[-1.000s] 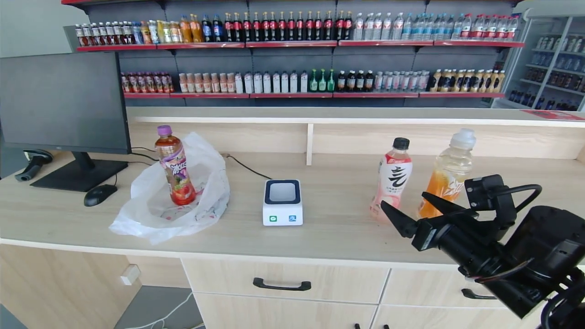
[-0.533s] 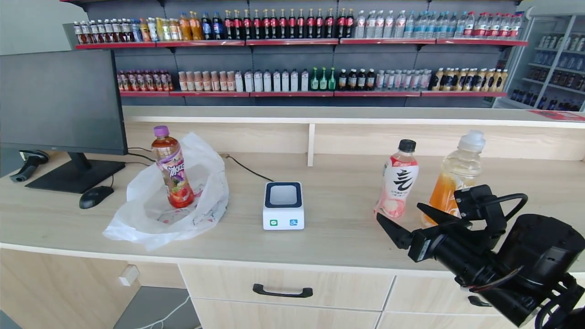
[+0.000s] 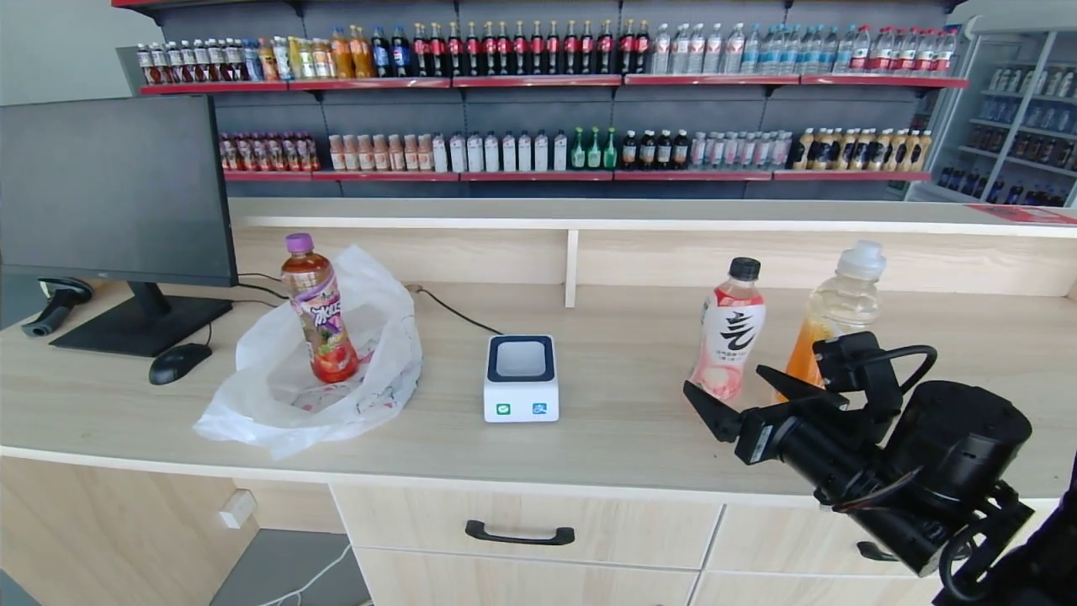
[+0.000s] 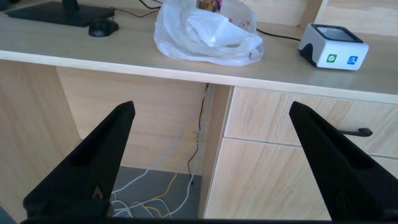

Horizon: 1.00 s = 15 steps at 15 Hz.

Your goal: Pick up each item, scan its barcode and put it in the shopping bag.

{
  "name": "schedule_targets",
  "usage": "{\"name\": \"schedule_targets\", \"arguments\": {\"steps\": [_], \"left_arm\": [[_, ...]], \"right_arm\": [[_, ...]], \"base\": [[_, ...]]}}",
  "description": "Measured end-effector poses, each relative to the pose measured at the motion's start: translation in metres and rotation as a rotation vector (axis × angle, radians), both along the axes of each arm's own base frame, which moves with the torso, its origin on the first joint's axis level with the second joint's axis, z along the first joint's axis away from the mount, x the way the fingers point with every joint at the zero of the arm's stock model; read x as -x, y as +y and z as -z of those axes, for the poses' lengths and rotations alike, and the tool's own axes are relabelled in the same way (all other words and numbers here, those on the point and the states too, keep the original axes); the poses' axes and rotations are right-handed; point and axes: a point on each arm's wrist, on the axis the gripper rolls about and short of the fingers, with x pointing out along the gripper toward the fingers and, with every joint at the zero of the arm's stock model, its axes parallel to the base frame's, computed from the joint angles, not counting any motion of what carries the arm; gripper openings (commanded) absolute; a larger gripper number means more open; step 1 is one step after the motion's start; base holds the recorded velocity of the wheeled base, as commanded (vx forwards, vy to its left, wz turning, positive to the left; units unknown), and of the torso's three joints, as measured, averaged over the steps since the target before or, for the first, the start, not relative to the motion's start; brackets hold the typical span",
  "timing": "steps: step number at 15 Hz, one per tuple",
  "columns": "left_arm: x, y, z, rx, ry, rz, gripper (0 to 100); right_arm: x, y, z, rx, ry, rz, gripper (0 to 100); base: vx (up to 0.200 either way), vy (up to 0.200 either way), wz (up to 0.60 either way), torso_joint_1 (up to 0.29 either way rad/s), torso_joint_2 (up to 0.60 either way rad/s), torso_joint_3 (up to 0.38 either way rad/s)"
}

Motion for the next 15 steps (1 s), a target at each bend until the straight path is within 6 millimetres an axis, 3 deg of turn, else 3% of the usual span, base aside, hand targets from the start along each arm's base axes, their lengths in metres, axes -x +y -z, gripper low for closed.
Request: {"name": "schedule_targets", "arguments": {"steps": [6,15], "left_arm": [[0.000,0.000,0.000,-0.001,0.000,0.000,100],[0.000,0.000,0.000,0.000,-0.003,0.000,100]], "right_arm": [[-0.021,-0.010,0.012,0.010,0.024,0.063,100],[-0.053,-0.001,0.015,-0.006,-0.026,0.214,100]], "base": [[0.000,0.000,0.00,0.000,0.00,0.000],[0.000,0.000,0.00,0.000,0.00,0.000]]}}
